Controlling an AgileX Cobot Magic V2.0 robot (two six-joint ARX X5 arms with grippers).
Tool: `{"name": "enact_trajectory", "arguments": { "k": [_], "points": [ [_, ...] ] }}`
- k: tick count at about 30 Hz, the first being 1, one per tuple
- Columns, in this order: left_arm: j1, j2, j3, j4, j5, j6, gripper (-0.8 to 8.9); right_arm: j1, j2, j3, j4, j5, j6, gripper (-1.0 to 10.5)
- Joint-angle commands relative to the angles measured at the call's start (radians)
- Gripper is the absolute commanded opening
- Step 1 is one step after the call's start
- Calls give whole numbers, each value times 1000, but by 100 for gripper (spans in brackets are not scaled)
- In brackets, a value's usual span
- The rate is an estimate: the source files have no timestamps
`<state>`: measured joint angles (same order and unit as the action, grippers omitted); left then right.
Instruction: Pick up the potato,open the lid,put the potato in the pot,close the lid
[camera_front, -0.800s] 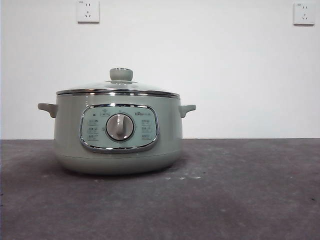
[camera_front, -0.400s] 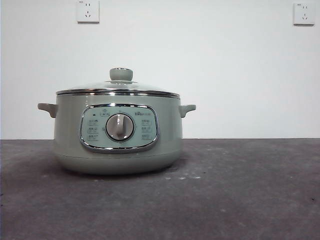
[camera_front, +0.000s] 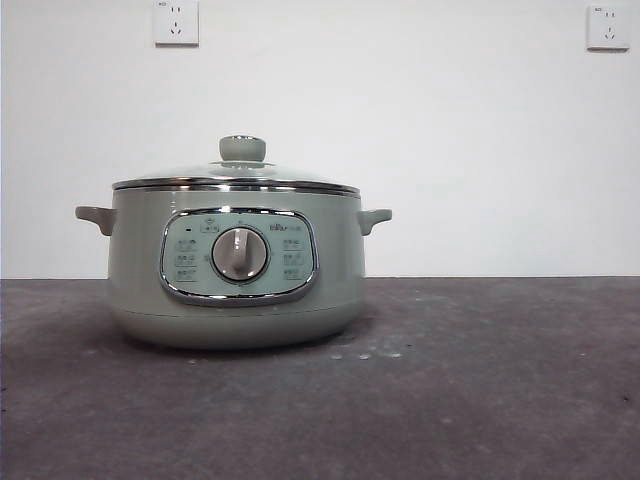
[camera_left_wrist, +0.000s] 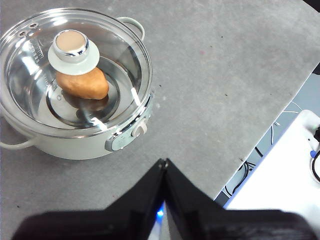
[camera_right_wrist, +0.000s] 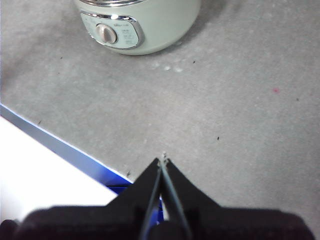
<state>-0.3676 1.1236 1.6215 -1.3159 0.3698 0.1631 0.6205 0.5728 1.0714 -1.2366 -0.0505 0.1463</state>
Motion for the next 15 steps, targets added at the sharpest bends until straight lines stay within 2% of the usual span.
{"name": "enact_trajectory", "arguments": {
  "k": [1,9,15],
  "points": [
    [0,-2,-2,0,3,-5,-4,1,-1,-9,3,18,8,2],
    [1,-2,-2,14,2,-11,-4,1,-1,-9,3,34,8,2],
    [43,-11,-3,151,-5,17,-4,1,-1,-9,3,34,8,2]
  ]
}}
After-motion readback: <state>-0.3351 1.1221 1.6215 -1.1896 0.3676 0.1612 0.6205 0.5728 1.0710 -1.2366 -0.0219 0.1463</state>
